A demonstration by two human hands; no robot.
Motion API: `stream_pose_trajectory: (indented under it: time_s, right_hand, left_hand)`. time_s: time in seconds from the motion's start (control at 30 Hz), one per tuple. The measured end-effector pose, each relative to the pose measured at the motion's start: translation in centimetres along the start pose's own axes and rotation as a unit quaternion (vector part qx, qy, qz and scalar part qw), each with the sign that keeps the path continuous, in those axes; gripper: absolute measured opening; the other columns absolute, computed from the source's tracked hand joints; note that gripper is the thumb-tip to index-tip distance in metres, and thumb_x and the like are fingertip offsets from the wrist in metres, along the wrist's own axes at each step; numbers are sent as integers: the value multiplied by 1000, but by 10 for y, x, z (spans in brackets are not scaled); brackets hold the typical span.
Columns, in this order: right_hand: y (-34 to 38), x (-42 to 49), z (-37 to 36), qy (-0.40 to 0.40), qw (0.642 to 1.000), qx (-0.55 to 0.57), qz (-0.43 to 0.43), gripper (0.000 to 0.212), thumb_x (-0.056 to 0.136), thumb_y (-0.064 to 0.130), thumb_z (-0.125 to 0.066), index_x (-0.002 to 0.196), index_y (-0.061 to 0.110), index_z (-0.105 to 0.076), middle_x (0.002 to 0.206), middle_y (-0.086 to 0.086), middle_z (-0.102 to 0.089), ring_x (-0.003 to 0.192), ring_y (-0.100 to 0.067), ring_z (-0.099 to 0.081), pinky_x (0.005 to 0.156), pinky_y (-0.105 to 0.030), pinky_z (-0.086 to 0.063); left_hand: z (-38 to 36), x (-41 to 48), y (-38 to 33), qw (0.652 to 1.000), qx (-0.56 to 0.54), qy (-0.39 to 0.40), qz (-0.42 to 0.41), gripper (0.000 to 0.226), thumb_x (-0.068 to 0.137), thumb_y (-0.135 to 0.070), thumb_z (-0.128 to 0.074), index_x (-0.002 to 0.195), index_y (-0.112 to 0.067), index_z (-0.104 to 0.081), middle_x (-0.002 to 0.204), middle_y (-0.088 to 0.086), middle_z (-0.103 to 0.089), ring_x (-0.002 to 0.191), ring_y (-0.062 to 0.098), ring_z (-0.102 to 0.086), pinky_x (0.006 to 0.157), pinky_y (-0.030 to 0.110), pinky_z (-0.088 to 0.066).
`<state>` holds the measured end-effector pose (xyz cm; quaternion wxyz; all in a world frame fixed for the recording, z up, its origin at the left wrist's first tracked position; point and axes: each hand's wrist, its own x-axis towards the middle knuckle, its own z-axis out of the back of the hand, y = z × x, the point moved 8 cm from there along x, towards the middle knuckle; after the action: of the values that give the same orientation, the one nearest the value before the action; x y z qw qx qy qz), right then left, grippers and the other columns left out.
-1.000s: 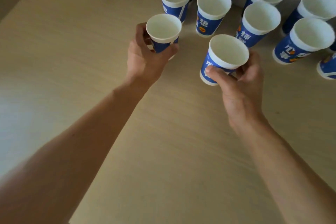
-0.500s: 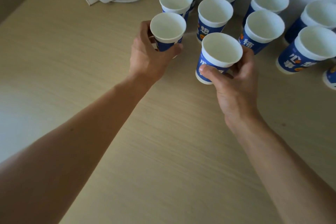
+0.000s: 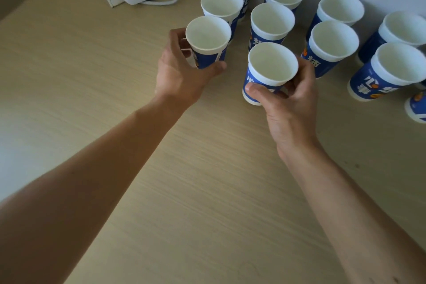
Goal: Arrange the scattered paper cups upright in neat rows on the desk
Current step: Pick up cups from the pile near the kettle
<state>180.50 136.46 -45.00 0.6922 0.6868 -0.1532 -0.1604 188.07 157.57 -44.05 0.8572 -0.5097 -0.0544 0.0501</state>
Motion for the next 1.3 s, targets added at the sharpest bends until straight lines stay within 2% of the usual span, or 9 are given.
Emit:
stream_pose_trajectory:
  time_s: [0.07, 0.23, 0.57, 0.67, 0.8, 1.0, 1.1, 1.17, 1.3]
  right_hand:
    - [0, 4, -1, -9, 1000, -4, 6, 65, 70, 2, -87, 123, 16, -53, 122, 1, -65, 111, -12, -65, 92, -23, -53]
    - [-4, 10, -7, -32, 999, -21, 17, 65, 68, 7, -88, 119, 19, -50, 119, 4, -62, 112, -16, -64, 100, -39, -54]
    - [-6, 15, -16, -49, 996, -71, 31, 68, 66, 7, -88, 119, 22, -48, 123, -2, -63, 113, -22, -64, 97, -45, -53]
    - [-7, 14, -18, -50, 996, -73, 33, 67, 66, 6, -87, 119, 20, -48, 122, -1, -63, 111, -20, -65, 97, -42, -54]
    - [-8, 12, -18, -49, 995, -81, 34, 67, 67, 5, -86, 119, 22, -48, 118, 6, -63, 106, -8, -64, 94, -29, -55]
    - [-9, 0, -8, -49, 995, -83, 33, 71, 67, -4, -82, 127, 11, -49, 124, 0, -61, 116, -17, -62, 105, -37, -49]
    - [-2, -25, 7, -54, 993, -100, 11, 76, 70, -1, -83, 135, 8, -46, 131, -3, -56, 122, -16, -57, 109, -26, -44]
    - [8, -49, 21, -54, 994, -88, -23, 77, 72, 0, -84, 137, 12, -45, 135, -2, -54, 126, -14, -55, 110, -24, -41]
    - [45, -90, 52, -74, 993, -53, -81, 73, 74, -2, -84, 129, 23, -44, 136, 0, -54, 129, -13, -53, 113, -30, -39]
  left_hand:
    - [6, -6, 3, 1000, 13, -3, 12, 86, 66, -38, -93, 137, -21, -47, 129, -9, -60, 113, 7, -58, 94, 31, -54]
    - [18, -28, 13, 999, 6, -7, 36, 90, 66, -34, -93, 141, -21, -45, 127, -7, -58, 111, 10, -58, 96, 36, -54]
    - [19, -37, 22, 999, 6, 9, 43, 90, 65, -34, -94, 141, -23, -46, 127, -8, -59, 111, 9, -59, 94, 36, -55]
    - [20, -38, 23, 999, 2, 11, 41, 90, 65, -33, -94, 141, -23, -46, 126, -8, -59, 110, 8, -59, 92, 33, -55]
    - [20, -43, 25, 999, 4, 16, 36, 90, 66, -32, -94, 141, -23, -46, 126, -9, -58, 112, 8, -59, 91, 32, -55]
    - [23, -60, 24, 999, 10, 22, 39, 89, 66, -32, -94, 141, -23, -46, 126, -8, -59, 112, 8, -59, 88, 29, -53]
    - [30, -79, 16, 998, 8, 33, 56, 87, 68, -33, -92, 141, -23, -46, 125, -7, -60, 111, 10, -59, 89, 28, -52]
    - [37, -98, 3, 996, -1, 47, 73, 82, 70, -32, -91, 139, -22, -48, 124, -6, -62, 112, 12, -59, 87, 26, -50]
    - [50, -138, -36, 993, -5, 84, 86, 69, 74, -30, -89, 133, -23, -53, 121, -8, -64, 111, 12, -61, 84, 24, -49]
